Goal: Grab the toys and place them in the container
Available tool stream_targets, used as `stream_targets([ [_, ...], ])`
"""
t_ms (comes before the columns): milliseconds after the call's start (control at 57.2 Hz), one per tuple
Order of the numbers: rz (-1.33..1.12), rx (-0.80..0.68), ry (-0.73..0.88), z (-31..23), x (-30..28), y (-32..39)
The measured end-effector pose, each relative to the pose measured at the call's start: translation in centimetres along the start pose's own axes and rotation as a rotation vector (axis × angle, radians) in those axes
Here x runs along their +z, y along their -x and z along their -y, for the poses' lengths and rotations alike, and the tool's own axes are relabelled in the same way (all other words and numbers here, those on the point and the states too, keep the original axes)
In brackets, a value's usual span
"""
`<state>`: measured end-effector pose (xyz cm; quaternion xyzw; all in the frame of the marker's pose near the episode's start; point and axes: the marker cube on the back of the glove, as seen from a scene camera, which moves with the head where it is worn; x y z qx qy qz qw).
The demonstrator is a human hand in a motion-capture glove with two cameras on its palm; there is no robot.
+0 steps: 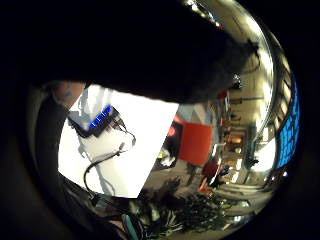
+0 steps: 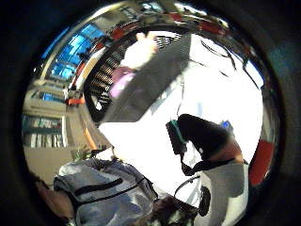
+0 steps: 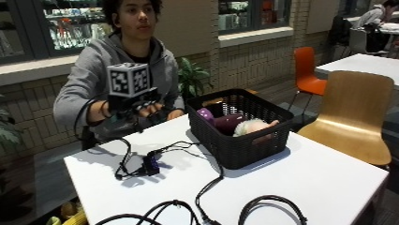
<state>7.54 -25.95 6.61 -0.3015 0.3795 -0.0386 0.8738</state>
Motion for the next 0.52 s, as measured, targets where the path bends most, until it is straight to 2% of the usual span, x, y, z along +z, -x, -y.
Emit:
stream_targets([
  [35, 0.062, 0.110, 0.020, -1.1, 1.0, -1.3],
  [105, 0.140, 0.190, 0.059, -3.6, 3.1, -4.1],
  [280, 0.189, 0.304, 0.014, -8.9, 7.6, -7.6],
  [524, 0.188, 0.371, -0.018, -12.8, 8.7, -8.7],
])
